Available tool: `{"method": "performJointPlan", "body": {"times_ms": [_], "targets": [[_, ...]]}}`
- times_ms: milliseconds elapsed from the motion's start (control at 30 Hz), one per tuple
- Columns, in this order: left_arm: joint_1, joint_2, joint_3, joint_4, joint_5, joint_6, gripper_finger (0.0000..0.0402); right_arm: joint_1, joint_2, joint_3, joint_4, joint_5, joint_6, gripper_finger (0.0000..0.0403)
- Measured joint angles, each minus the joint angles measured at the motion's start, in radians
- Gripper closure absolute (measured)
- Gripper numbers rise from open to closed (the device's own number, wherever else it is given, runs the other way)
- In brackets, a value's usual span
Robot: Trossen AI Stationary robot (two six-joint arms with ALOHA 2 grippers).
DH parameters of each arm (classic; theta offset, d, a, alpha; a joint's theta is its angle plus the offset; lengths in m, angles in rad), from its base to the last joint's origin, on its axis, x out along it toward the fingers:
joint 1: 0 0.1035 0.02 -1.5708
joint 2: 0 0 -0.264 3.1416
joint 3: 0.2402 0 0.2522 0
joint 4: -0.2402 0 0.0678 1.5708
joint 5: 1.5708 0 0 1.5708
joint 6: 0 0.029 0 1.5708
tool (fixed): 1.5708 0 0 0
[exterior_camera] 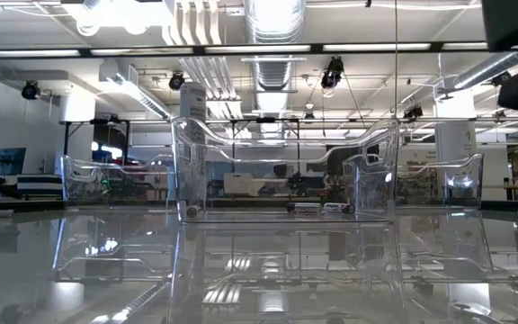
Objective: Sort batteries
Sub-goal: Put the silver battery into the middle transparent bin
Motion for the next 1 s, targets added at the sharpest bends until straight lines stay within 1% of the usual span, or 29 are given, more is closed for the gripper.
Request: {"method": "performJointPlan", "body": {"times_ms": [200,533,700,833,1000], "targets": [[0.000,0.000,0.000,-0.001,0.000,0.016,0.0326,-0.007,-0.002,-0.053,0.077,0.000,-0.025,0.0334],[0.000,0.000,0.000,-0.001,0.000,0.018,0.0326,-0.007,-0.004,-0.060,0.067,-0.001,-0.002,0.0276],[0.000,0.000,0.000,-0.001,0.000,0.018,0.0326,-0.005,-0.005,-0.059,0.057,-0.006,0.000,0.0260],[0.000,0.000,0.000,-0.001,0.000,0.018,0.0326,-0.006,-0.010,-0.059,0.052,-0.053,0.002,0.0261],[0.000,0.000,0.000,-0.001,0.000,0.018,0.0326,-0.002,-0.019,-0.059,0.017,-0.111,0.026,0.0280]]}}
